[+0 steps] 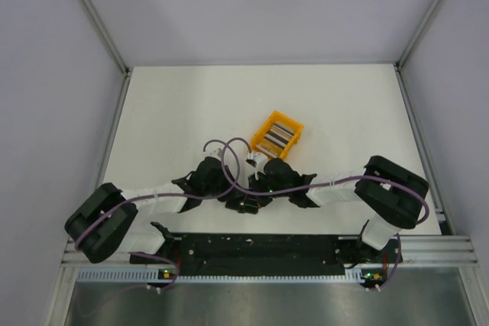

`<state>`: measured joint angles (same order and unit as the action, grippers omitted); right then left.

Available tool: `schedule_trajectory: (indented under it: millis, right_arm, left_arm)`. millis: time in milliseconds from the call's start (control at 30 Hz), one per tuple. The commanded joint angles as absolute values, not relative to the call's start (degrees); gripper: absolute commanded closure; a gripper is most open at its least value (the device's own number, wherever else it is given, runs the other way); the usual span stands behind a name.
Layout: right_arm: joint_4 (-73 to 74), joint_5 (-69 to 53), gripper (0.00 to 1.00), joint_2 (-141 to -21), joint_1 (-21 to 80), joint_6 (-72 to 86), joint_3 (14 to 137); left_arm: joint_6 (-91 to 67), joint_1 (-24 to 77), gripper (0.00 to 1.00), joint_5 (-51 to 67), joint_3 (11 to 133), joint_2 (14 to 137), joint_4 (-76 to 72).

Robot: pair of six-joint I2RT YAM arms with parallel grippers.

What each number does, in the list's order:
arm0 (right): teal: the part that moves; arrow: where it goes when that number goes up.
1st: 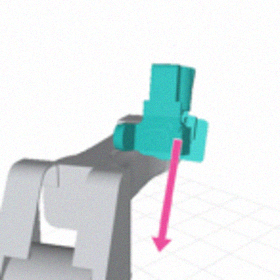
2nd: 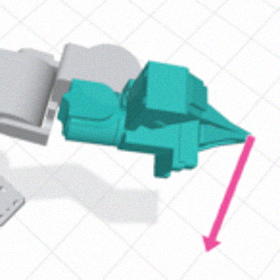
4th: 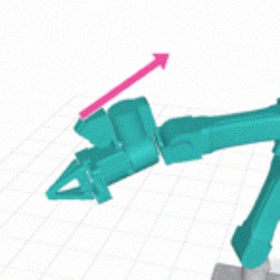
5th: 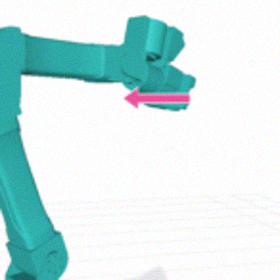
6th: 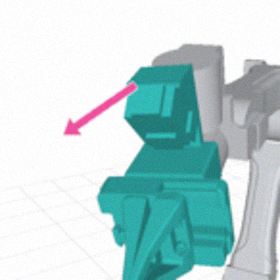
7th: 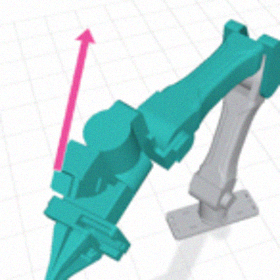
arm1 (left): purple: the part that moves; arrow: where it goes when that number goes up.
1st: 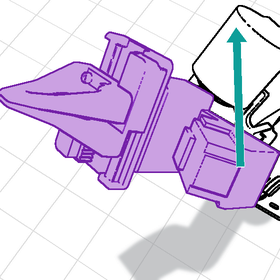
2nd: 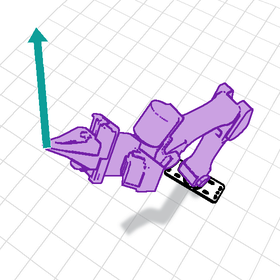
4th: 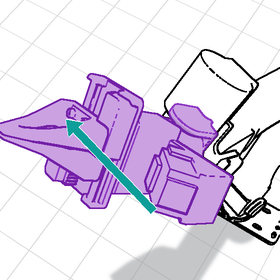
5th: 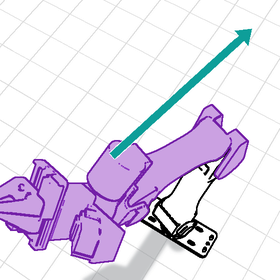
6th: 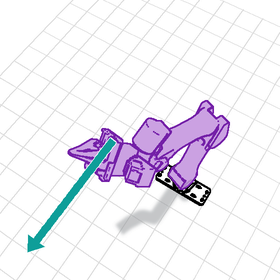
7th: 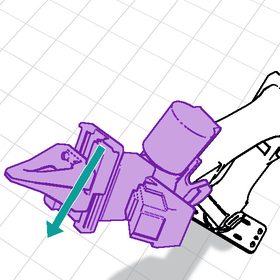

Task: Put the credit cards into the card holder
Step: Open the card holder at the center of the board.

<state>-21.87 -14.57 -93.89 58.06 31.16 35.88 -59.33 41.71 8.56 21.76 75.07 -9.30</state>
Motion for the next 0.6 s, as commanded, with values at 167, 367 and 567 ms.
schedule_trajectory:
  millis: [167,367,567]
  right_arm:
    - [-29.53,-13.80,1.00,-88.59,61.96,25.58,36.83]
    - [-28.74,-17.22,1.00,-88.24,62.14,24.08,36.91]
    - [-29.35,-21.09,1.00,-89.21,63.10,23.82,36.83]
  left_arm:
    - [-62.93,43.07,1.00,4.57,17.84,82.00,-4.92]
    - [-63.54,43.07,1.00,5.01,17.58,84.11,-5.89]
    - [-63.90,43.07,1.00,5.27,17.75,85.34,-6.42]
